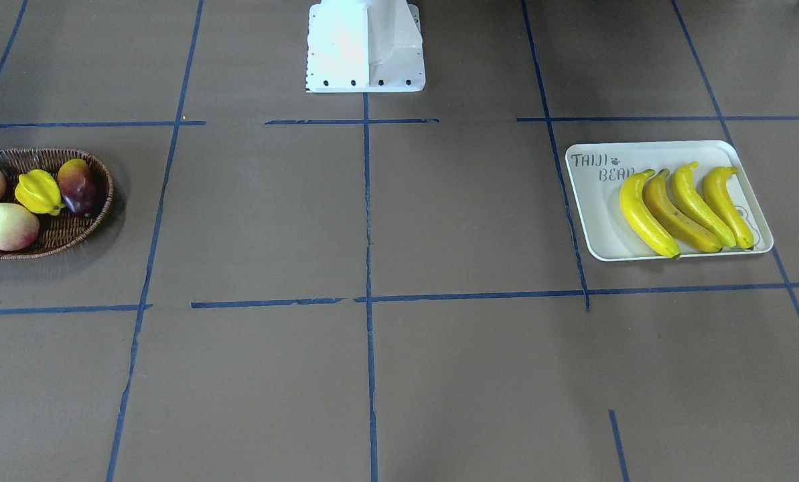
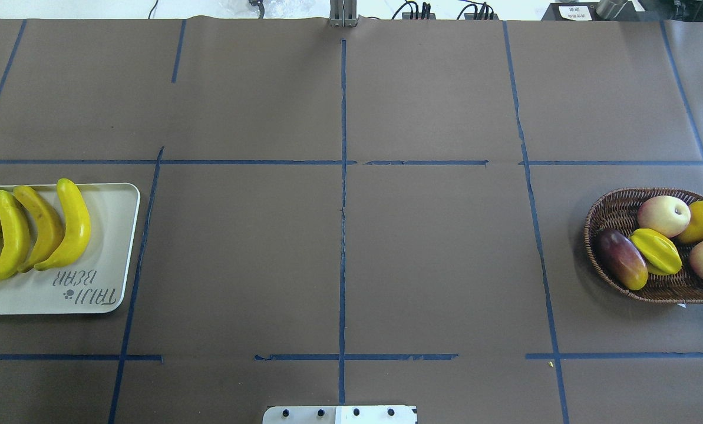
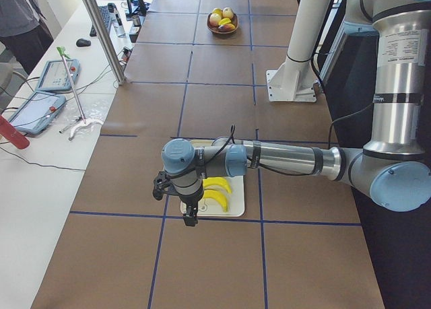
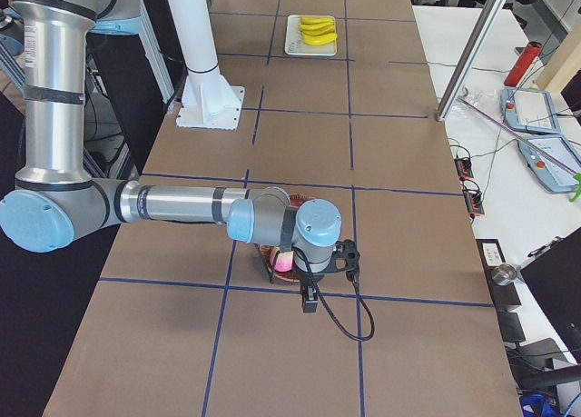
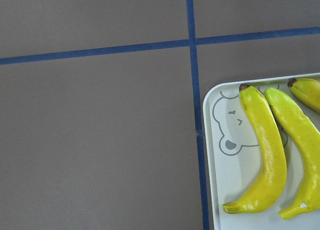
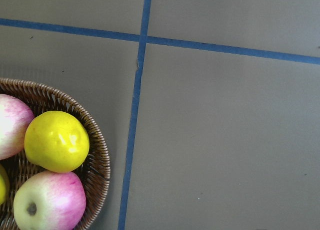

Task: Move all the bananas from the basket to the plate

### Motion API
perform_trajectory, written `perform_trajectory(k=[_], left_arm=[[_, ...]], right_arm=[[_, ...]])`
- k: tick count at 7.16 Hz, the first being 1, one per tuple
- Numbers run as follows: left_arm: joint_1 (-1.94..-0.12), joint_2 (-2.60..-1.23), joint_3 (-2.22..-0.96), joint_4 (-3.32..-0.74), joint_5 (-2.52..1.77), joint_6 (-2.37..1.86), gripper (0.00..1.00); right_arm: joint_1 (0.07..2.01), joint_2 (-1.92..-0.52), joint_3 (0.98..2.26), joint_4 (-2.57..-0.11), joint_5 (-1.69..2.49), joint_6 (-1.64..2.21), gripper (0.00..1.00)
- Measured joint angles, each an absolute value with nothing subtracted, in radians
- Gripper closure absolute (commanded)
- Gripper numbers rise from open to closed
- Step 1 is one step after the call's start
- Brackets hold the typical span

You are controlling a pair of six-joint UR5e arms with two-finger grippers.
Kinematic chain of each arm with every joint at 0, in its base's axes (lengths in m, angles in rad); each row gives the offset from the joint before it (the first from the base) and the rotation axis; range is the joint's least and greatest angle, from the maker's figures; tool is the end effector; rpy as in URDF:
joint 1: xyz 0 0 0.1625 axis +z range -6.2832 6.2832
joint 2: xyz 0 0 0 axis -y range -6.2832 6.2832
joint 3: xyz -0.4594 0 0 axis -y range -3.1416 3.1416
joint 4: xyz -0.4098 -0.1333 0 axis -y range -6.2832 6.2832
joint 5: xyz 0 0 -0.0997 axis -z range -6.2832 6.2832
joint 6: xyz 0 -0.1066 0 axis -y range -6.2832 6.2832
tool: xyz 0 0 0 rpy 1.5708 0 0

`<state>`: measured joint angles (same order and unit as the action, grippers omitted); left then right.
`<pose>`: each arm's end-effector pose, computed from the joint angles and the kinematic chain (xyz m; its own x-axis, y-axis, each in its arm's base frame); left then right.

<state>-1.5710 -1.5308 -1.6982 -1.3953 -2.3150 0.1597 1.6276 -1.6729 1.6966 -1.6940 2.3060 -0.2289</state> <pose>-0.0612 -0.4823 0.6726 0.7263 0.0994 -0.6802 -0.1168 0.9929 0.0204 0.0875 -0.4500 0.6984 0.7303 -0.1196 0.6726 0.1121 0.9922 0.0547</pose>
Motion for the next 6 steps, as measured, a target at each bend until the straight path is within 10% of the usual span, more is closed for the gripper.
perform_trajectory(k=[6], left_arm=[[-1.569,-1.519,-1.737,-1.452,-2.304,0.165,0.00]], right_arm=[[1.628,-1.679,1.699,-1.694,2.306,-0.232,0.00]])
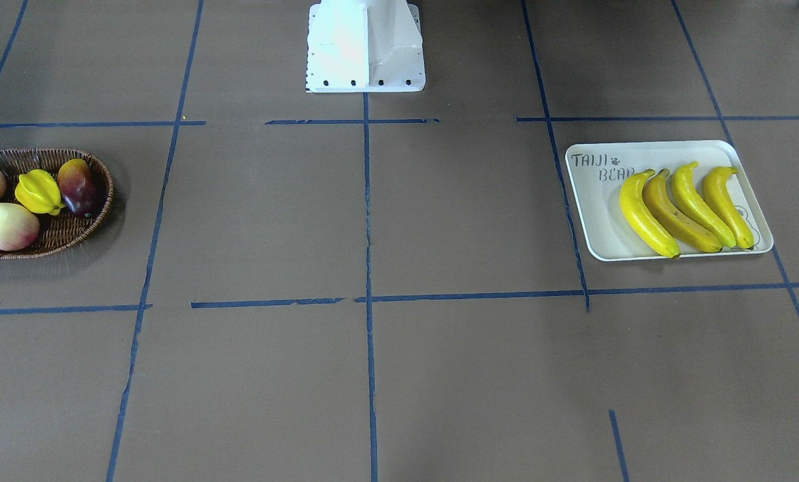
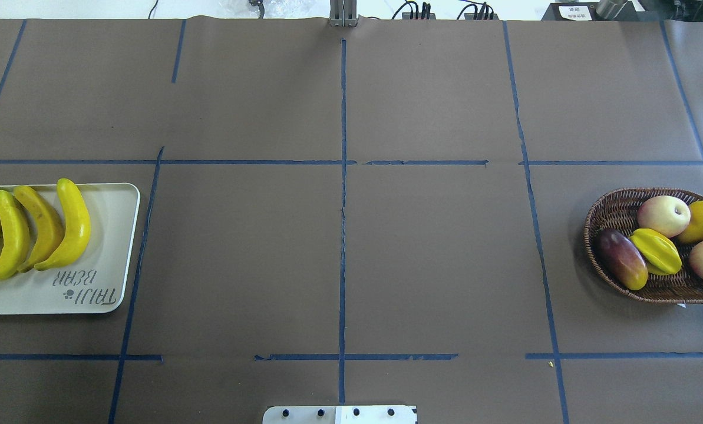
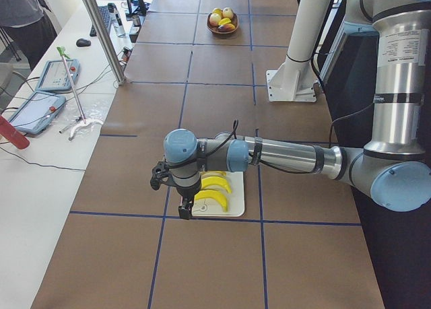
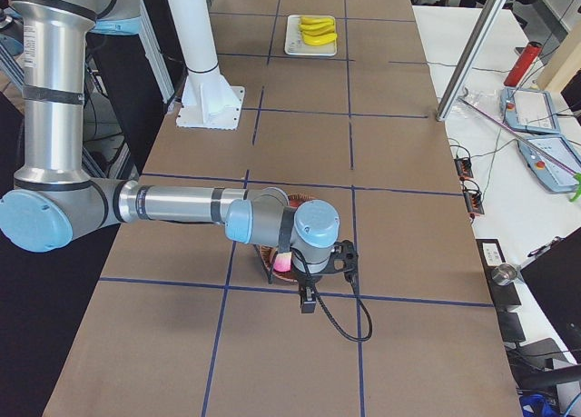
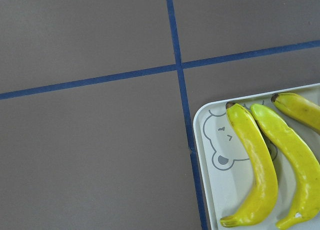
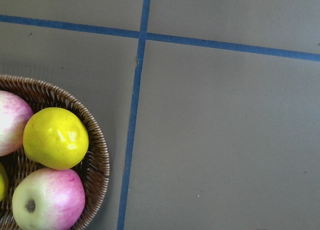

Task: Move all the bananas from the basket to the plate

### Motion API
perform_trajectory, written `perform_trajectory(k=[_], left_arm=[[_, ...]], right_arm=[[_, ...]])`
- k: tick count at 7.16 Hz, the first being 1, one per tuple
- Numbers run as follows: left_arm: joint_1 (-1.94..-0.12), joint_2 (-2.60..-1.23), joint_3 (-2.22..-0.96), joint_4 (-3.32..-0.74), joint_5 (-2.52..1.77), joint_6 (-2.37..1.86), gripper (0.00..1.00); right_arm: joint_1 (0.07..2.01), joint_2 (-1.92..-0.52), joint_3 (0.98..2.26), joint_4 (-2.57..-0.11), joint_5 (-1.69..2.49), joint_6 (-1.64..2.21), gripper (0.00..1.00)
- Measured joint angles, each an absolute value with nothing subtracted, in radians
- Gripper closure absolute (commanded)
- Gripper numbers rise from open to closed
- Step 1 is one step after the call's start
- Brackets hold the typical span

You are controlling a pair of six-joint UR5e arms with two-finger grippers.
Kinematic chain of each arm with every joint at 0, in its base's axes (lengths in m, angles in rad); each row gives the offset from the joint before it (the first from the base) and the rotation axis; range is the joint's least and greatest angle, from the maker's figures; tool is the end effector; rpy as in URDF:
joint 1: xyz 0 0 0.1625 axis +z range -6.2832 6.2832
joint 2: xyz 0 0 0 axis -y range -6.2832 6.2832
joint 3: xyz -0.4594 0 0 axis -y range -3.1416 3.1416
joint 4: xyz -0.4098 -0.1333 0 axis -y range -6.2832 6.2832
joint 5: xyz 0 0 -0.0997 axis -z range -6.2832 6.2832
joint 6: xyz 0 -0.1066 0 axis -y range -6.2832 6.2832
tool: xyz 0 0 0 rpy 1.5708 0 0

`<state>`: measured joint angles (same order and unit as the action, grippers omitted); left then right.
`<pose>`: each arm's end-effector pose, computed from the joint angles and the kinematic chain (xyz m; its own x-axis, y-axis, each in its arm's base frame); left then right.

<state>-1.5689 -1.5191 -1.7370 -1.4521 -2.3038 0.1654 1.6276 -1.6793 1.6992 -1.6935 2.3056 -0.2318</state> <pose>-0.0611 -0.4829 0.6541 0.7327 0.1633 -0.6607 -0.1242 0.9866 0.1060 0.0873 -0.4468 0.7000 0.7301 -0.1203 0.6726 0.1143 0.9920 0.0533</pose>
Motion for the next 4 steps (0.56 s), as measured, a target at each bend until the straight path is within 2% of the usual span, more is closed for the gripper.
perform_trajectory(k=[4], left_arm=[[-1.568,-1.511,-1.739,-1.451,-2.304,0.166,0.00]], right_arm=[[1.628,-1.680,1.702,-1.694,2.307,-0.232,0.00]])
